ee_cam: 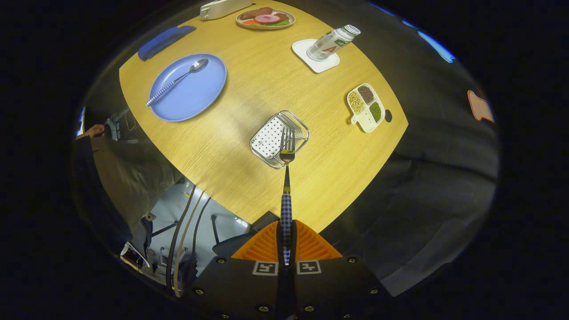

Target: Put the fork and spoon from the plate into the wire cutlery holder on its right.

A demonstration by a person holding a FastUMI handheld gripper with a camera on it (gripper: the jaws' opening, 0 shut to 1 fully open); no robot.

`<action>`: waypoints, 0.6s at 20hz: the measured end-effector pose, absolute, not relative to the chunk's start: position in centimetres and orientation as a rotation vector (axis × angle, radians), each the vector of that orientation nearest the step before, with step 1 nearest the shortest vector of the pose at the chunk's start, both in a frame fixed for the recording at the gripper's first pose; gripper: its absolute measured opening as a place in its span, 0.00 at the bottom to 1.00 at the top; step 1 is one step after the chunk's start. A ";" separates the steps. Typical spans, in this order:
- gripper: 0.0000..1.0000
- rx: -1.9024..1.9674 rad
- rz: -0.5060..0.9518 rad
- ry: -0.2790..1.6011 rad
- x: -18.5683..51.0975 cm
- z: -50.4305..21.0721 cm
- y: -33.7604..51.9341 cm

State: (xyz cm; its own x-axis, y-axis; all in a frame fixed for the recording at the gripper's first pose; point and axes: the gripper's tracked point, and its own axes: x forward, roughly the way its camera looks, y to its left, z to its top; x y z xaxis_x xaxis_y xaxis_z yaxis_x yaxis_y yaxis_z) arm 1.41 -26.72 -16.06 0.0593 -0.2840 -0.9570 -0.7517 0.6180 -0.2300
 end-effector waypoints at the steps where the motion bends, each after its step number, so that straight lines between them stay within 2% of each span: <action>1: 0.01 -0.913 0.446 1.533 1.5 -16.4 -26.8; 12: 0.01 -0.952 0.470 1.702 3.3 -21.0 -25.5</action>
